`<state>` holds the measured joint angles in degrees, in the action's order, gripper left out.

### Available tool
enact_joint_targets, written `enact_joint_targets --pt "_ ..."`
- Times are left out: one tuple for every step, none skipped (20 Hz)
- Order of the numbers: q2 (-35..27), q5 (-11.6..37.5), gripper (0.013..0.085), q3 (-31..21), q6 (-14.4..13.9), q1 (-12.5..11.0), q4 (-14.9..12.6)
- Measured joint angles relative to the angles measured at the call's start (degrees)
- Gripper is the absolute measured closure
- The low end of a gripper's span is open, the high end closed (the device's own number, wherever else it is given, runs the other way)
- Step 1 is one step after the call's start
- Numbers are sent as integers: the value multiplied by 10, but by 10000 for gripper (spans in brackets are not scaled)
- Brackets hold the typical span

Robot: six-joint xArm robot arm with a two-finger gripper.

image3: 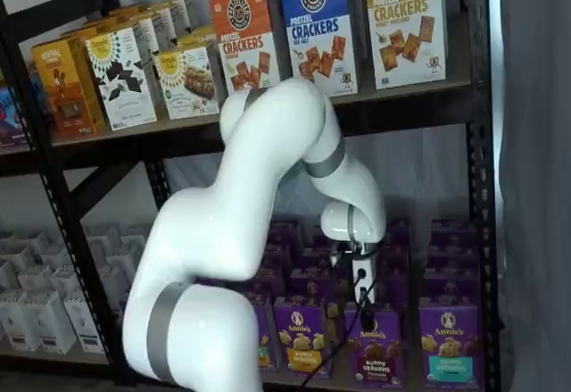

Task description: Pick up the purple box with a brown patch in the center, on the bottom shelf, the fifth box from the left

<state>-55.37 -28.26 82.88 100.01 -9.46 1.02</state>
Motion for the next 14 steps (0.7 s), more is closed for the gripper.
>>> enact_joint_targets --pt "-3 2 130 1 0 1 0" --pt "-6 5 130 1 -2 1 -1" --pt "-9 9 130 2 -5 2 -3" --pt "-12 12 130 2 -8 2 -7" --pt "-16 15 130 3 -12 2 -11" --pt "-19 17 130 4 -15 2 -14" --pt "-22 19 130 5 -16 2 -16" --pt "-24 21 130 5 -17 2 -16" --pt "-25 28 130 4 -12 2 -12" --pt "-26 34 130 2 -6 2 -5" --pt "-28 36 130 2 -2 2 0" --pt "-29 37 170 3 1 2 3" --pt "-30 39 210 3 3 2 6" --pt "-31 42 210 3 4 2 7"
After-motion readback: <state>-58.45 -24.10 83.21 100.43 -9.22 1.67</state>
